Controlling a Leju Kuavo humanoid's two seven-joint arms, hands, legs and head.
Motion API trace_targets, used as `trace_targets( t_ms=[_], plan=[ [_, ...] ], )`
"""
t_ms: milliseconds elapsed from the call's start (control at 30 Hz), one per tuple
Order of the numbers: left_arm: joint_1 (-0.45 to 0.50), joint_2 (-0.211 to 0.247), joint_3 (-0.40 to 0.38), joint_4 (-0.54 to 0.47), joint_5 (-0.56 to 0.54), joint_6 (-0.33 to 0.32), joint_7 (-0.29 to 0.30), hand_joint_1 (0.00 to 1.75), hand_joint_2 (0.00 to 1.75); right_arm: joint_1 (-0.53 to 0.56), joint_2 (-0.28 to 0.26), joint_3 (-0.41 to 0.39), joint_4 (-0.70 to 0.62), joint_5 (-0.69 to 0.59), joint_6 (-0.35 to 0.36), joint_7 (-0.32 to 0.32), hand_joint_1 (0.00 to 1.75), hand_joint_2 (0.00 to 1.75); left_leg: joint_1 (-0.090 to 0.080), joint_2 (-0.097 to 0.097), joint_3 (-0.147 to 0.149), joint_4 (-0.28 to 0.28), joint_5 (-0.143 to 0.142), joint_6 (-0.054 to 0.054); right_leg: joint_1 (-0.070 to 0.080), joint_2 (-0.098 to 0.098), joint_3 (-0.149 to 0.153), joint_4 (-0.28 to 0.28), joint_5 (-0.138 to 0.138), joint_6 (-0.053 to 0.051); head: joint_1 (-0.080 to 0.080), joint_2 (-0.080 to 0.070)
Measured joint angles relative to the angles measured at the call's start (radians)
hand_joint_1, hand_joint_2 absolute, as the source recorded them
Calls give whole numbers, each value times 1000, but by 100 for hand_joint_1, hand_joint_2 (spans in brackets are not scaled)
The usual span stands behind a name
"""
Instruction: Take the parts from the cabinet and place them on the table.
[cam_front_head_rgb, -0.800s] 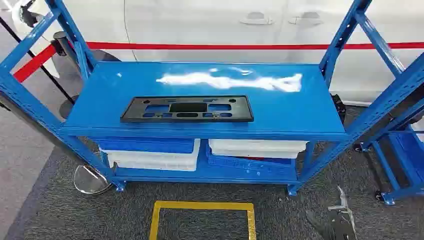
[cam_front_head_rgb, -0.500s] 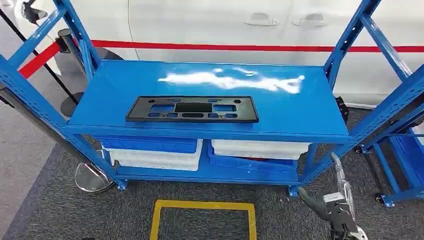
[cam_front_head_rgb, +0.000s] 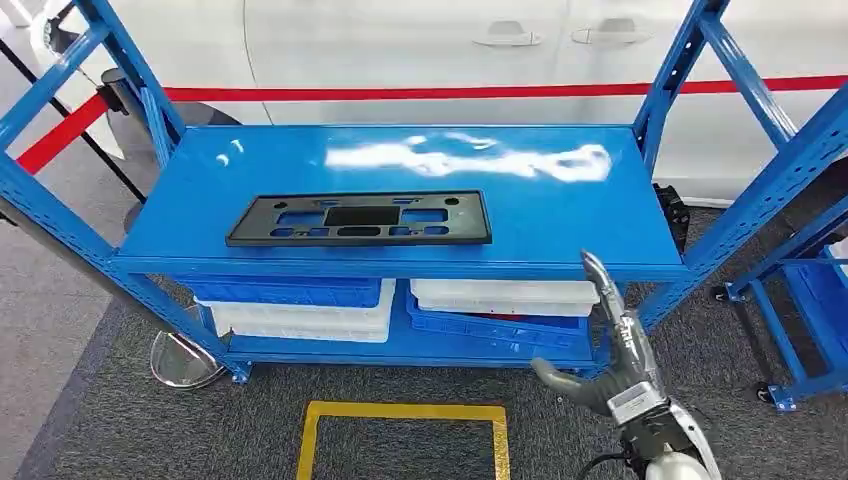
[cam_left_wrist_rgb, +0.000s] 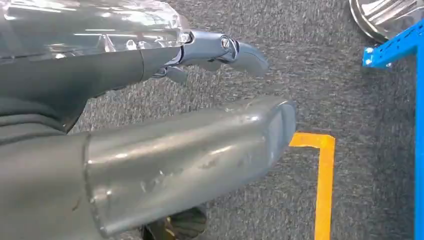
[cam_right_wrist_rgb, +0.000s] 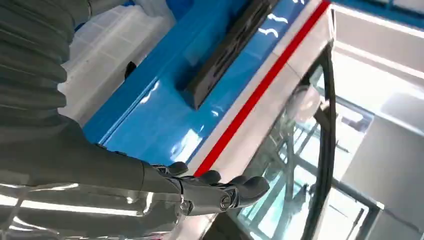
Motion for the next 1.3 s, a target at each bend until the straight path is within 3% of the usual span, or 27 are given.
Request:
trace_targets(
  t_ms=[33, 67, 100, 167, 200, 300, 367, 400, 467, 500, 533, 567, 600, 667, 700, 800, 833, 867, 900, 1000, 1033, 1067, 1100, 1167, 1200, 1233, 1300],
  plan=[
    [1, -1, 0, 0, -2, 0, 0, 0, 0, -3, 0, 14, 0, 29, -7, 7, 0, 175, 0, 0, -14, 22, 6, 0, 1, -1, 0, 1, -1, -1, 0, 0],
    [1, -2, 0, 0, -4, -1, 0, 0, 0, -8, 0, 28, 0, 65, -16, 16, 0, 175, 0, 0, -6, -3, 33, 2, 1, 0, 2, 2, -2, 0, 0, 0],
    [1, -3, 0, 0, -8, -2, 0, 0, 0, -17, 0, 44, 0, 95, -24, 22, 0, 175, 0, 0, 22, -67, 76, 5, 0, 0, 3, 3, -3, 1, 0, 0],
    [-2, -3, 0, 0, -10, -5, -1, 0, 0, -35, -3, 85, 0, 163, -44, 40, 0, 175, 1, 1, 109, -258, 169, 11, -1, 2, 11, 3, -9, 8, 0, 0],
    [-4, -5, 0, 2, -11, -7, -1, 0, 0, -43, -5, 103, 2, 192, -53, 48, 0, 175, -5, -1, 119, -283, 152, 13, 7, 3, 9, 6, -11, 13, 0, 0],
    [-5, -6, 0, 3, -24, -12, -2, 0, 0, -64, -6, 163, 12, 281, -85, 78, 0, 175, -8, -2, 115, -284, 158, 29, 6, 4, 8, -1, -5, 29, 2, 0],
    [-7, -11, 0, 5, -28, -15, -3, 0, 0, -80, -8, 202, 25, 336, -106, 99, 0, 175, -1, -1, 120, -299, 169, 48, 1, 3, 8, 7, -15, 41, 2, 0],
    [-9, -13, 0, 5, -31, -18, -3, 0, 0, -88, -7, 222, 35, 364, -119, 109, 0, 175, -2, -1, 121, -302, 170, 56, 2, 2, -10, 45, -44, 41, 6, 0],
    [-12, -14, 0, 8, -41, -19, -3, 0, 0, -102, -8, 257, 63, 414, -141, 131, 0, 175, -6, -1, 117, -302, 171, 61, 3, 3, -85, 197, -120, 45, 9, 0],
    [-12, -14, 0, 8, -42, -21, -3, 0, 0, -105, -8, 274, 79, 438, -151, 140, 0, 175, -9, -1, 116, -301, 170, 62, 3, 3, -121, 268, -145, 45, 8, 0],
    [-12, -15, 0, 8, -44, -22, -3, 0, 0, -108, -7, 291, 95, 461, -160, 148, 0, 175, -11, -1, 116, -301, 170, 63, 3, 3, -143, 306, -147, 44, 9, 0],
    [-12, -16, 0, 8, -45, -23, -3, 0, 0, -112, -7, 311, 115, 488, -171, 158, 0, 175, -14, -2, 117, -300, 169, 64, 4, 2, -141, 296, -125, 41, 8, 0],
    [-13, -17, 0, 9, -50, -26, -3, 0, 0, -118, -6, 327, 131, 510, -179, 166, 0, 175, -17, -3, 119, -299, 168, 65, 6, 2, -118, 240, -83, 35, 9, 0],
    [-16, -21, 0, 11, -60, -31, -3, 0, 0, -132, -2, 356, 163, 557, -200, 186, 0, 175, -22, -5, 126, -299, 165, 65, 17, 3, -26, 52, 13, 13, 10, 0],
    [-17, -27, 0, 14, -62, -33, -4, 0, 0, -141, 1, 369, 180, 580, -210, 195, 0, 175, -22, -4, 125, -300, 164, 64, 22, 1, -5, 11, -1, -1, 7, 0],
    [-19, -29, 0, 17, -70, -39, -5, 0, 0, -165, 21, 407, 247, 649, -231, 232, 0, 175, -18, -2, 120, -301, 166, 45, 30, 2, -8, -2, 8, 2, 7, 0],
    [-21, -31, 0, 18, -74, -40, -5, 0, 0, -172, 29, 416, 269, 668, -232, 245, 0, 175, -20, -1, 123, -305, 167, 41, 28, 3, -6, -9, 11, -2, 6, 0],
    [-22, -30, 0, 18, -80, -43, -5, 0, 0, -178, 42, 428, 295, 689, -232, 260, 0, 175, -24, -1, 121, -297, 158, 35, 12, -1, 2, -24, 19, -6, 7, 0],
    [-23, -33, 0, 19, -82, -48, -6, 0, 0, -189, 55, 441, 325, 708, -232, 275, 0, 175, -22, -1, 115, -274, 141, 30, 13, -2, 8, -30, 20, -11, 3, 0],
    [-25, -34, 0, 20, -92, -54, -4, 0, 0, -217, 88, 482, 417, 758, -229, 320, 0, 175, -10, -1, 11, -60, 37, 13, 13, -4, 6, -26, 20, -12, 0, 0],
    [-24, -34, 0, 21, -96, -57, -3, 0, 0, -223, 98, 493, 448, 774, -227, 333, 0, 175, -7, -1, -15, -10, 28, 9, 12, -5, 5, -25, 19, -12, -1, 0],
    [-24, -34, 0, 22, -97, -60, -3, 0, 0, -229, 106, 504, 476, 789, -225, 347, 0, 175, -3, 0, -20, -8, 43, 5, 11, -5, 6, -23, 17, -10, -2, 0],
    [-24, -34, 0, 22, -98, -63, -3, 0, 0, -233, 117, 515, 505, 805, -224, 361, 0, 175, 0, 0, -2, -53, 79, 2, 10, -4, 6, -21, 15, -8, -1, 0],
    [-26, -34, 0, 22, -107, -69, -3, 0, 0, -247, 137, 533, 552, 833, -221, 386, 0, 175, 8, 1, 84, -235, 176, -5, 5, -2, 7, -10, 8, 2, -2, 0],
    [-28, -35, 0, 23, -109, -72, -2, 0, 0, -256, 147, 540, 574, 846, -217, 399, 0, 175, 9, 0, 109, -286, 166, -7, 5, -2, 5, -5, 3, 9, -1, 0],
    [-30, -37, 0, 27, -114, -76, -1, 0, 0, -269, 156, 547, 600, 859, -207, 414, 0, 175, 3, -4, 106, -290, 170, 3, 11, 2, 1, 2, 1, 15, -6, 0],
    [-31, -37, 1, 27, -114, -92, 2, 0, 0, -285, 179, 558, 642, 875, -179, 444, 0, 175, 2, -5, 101, -284, 168, 20, 12, 3, -2, -4, 4, 24, 0, 0]
  ],
)
